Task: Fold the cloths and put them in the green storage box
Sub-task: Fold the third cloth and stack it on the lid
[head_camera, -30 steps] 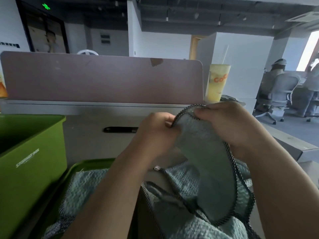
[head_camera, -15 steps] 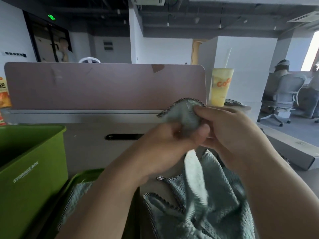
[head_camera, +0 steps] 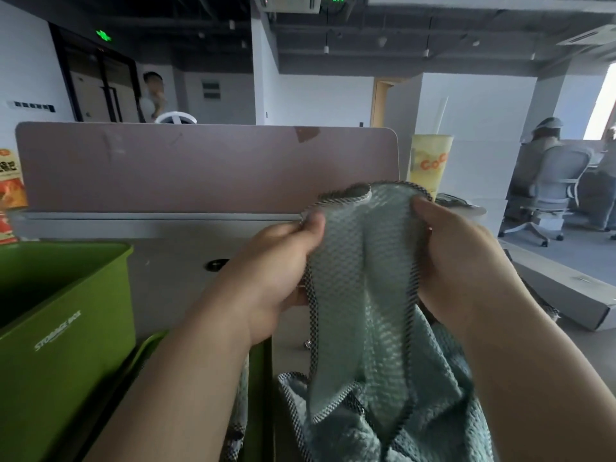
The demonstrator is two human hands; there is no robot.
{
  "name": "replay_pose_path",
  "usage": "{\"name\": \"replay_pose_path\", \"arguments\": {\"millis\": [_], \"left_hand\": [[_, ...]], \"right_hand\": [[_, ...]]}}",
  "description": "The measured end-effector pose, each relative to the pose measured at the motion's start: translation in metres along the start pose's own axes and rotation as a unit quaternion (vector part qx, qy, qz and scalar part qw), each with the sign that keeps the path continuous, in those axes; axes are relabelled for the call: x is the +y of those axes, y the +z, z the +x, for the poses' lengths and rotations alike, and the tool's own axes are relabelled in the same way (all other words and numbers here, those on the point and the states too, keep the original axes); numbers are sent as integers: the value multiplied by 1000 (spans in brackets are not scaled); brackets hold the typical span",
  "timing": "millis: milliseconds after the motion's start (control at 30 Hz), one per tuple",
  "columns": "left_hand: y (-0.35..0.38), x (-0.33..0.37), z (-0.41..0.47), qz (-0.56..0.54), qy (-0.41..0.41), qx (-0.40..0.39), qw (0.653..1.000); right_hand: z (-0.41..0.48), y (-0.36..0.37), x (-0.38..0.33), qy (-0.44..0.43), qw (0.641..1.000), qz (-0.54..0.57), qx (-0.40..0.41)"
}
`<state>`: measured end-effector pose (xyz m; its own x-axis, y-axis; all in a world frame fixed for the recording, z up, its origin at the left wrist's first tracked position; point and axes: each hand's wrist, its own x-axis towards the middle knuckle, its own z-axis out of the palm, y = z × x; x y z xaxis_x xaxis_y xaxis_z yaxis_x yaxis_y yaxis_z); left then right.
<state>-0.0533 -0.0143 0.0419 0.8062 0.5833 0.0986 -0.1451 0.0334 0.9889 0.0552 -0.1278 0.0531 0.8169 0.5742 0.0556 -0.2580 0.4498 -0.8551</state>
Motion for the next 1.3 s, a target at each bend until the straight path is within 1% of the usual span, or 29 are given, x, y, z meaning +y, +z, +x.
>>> {"name": "replay_pose_path", "arguments": {"millis": [33,67,133,167,200,300,400,433,533,567,633,667,700,733,800,967,1033,1100,1167,1300], "left_hand": [[-2,1,3,-59,-29,3,998],[-5,2,4,-120,-57,5,991],[-9,2,8,-210,-88,-3,974],[-11,2,10,-235,-93,-12,967],[-11,1,11,-250,-97,-20,963],[-11,1,12,-274,-105,-33,955],[-13,6,7,-279,-99,-65,953],[-13,8,5,-263,-92,-79,957],[-9,6,1,-167,-85,-108,976],[-7,4,1,-154,-81,-102,979],[-2,2,3,-155,-73,-69,983],[-1,1,4,-156,-76,-56,983],[-2,-1,6,-151,-81,-51,984],[-4,-2,7,-142,-87,-50,985],[-10,-3,10,-122,-100,-39,987],[-25,-2,14,-105,-93,41,989],[-30,-3,15,-92,-64,75,991],[-36,-4,19,-58,-14,128,990],[-42,-3,20,-30,13,167,985],[-50,-6,22,17,38,201,979]], "right_hand": [[3,-3,0,27,999,27,-17],[4,-6,-1,56,997,27,-54],[3,-10,2,103,981,-54,-153],[2,-11,4,115,969,-105,-191],[1,-11,7,119,960,-140,-209],[3,-11,11,92,966,-157,-184],[6,-12,11,70,981,-116,-139],[9,-11,12,67,986,-97,-122],[18,-6,14,76,994,-62,-48],[17,-4,13,90,992,-71,-51],[8,-1,14,113,980,-83,-138],[2,0,15,104,974,-99,-178],[-1,0,16,86,971,-108,-197],[-4,-1,17,64,972,-117,-195],[-2,-3,16,35,977,-143,-152],[2,-16,8,0,970,-234,-69],[4,-22,3,-9,969,-244,-35],[7,-30,-1,-5,971,-239,-14],[9,-36,-5,2,971,-238,4],[10,-46,-11,14,972,-235,24]]}}
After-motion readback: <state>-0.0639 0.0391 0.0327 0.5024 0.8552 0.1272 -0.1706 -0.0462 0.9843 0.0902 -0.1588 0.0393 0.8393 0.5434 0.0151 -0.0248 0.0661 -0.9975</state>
